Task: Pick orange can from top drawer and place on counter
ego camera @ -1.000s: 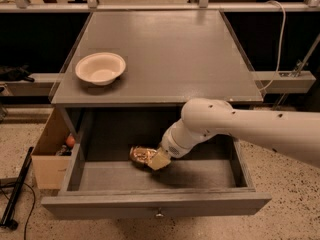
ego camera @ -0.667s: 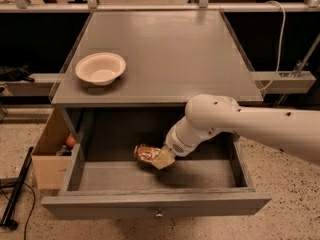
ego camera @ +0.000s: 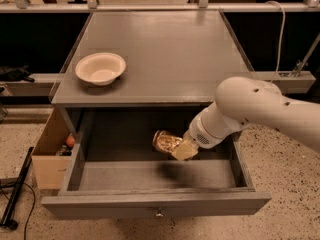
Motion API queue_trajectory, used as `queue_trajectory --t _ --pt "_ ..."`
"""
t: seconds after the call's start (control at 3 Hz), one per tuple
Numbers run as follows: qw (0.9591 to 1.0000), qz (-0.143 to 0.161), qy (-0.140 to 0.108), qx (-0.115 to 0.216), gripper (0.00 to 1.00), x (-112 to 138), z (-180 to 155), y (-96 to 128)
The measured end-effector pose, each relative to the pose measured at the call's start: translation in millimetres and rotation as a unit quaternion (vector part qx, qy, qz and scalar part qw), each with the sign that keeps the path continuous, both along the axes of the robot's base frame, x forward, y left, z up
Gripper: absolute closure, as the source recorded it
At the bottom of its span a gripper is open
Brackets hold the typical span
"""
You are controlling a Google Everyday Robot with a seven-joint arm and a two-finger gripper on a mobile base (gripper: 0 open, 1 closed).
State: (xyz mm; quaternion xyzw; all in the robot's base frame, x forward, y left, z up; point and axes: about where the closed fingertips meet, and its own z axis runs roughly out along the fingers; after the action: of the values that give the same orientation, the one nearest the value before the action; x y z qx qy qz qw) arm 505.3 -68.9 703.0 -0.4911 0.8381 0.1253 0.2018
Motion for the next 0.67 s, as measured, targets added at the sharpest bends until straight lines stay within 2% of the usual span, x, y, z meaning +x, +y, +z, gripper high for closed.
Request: queue_trajectory --t 0.33,0.67 --pt "0.9994 -0.005 -0.029 -0.016 1.0 15.5 64.1 -33.7" --pt "0.9977 0.006 -0.057 -0.036 1.0 27.1 129.0 -49.5"
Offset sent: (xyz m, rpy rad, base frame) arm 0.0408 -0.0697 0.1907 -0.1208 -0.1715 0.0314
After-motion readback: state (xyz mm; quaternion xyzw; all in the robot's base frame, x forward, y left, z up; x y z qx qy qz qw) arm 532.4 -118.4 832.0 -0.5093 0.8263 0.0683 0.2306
